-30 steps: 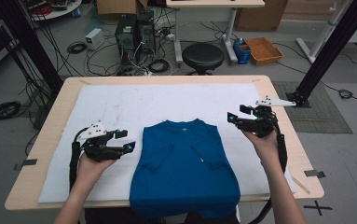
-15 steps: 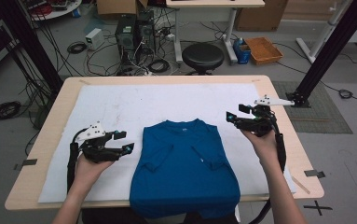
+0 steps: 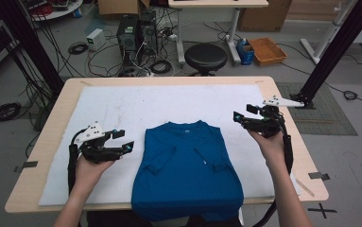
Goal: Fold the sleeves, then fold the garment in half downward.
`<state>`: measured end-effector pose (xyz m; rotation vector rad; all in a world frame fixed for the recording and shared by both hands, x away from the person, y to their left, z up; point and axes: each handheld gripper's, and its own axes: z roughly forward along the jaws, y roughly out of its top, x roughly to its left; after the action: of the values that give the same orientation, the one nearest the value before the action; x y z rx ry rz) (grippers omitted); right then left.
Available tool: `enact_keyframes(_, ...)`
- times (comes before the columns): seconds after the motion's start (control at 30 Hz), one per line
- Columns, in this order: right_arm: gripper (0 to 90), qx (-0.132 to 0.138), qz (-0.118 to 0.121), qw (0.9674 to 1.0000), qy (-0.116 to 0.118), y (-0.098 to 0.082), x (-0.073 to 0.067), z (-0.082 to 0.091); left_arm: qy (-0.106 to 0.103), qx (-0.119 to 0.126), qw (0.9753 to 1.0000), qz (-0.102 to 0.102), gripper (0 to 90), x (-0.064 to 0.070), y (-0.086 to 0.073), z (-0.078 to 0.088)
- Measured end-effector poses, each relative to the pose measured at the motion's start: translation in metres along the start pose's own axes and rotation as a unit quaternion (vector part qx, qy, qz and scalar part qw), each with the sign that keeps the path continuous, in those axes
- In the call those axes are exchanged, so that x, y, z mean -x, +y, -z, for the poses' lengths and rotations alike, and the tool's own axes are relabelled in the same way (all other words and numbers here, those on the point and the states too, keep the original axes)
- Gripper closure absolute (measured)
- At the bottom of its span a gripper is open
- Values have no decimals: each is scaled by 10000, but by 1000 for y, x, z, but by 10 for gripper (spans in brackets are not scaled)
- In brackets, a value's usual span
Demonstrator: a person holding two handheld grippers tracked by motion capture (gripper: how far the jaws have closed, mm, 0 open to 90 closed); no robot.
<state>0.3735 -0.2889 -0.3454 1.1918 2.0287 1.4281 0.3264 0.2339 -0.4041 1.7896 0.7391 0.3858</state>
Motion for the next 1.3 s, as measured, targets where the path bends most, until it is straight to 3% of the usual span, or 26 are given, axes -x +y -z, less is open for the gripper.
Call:
enact_keyframes(0.2, 291, 107, -127, 9999, -45, -1, 8, 7, -146, -54, 9999, 2, 360, 1, 7, -5)
enact_keyframes(0.6, 286, 83, -153, 9998, -25, -5, 13, 10, -240, 54, 9997, 75, 360, 0, 19, -7)
enact_keyframes(0.87, 281, -3, -124, 9999, -34, -10, 15, 7, -134, 59, 9999, 74, 360, -7, 29, -11)
enact_keyframes(1.1, 369, -143, -177, 9996, -149, -20, 24, -3, 21, -39, 9995, 311, 362, -22, 35, -34)
enact_keyframes(1.23, 432, -325, -161, 9992, -172, -24, 26, -18, 114, -375, 9978, 537, 367, -32, 31, -58)
enact_keyframes(1.3, 464, -414, -166, 9989, -143, -25, 26, -27, 160, -601, 9957, 693, 382, -36, 29, -70)
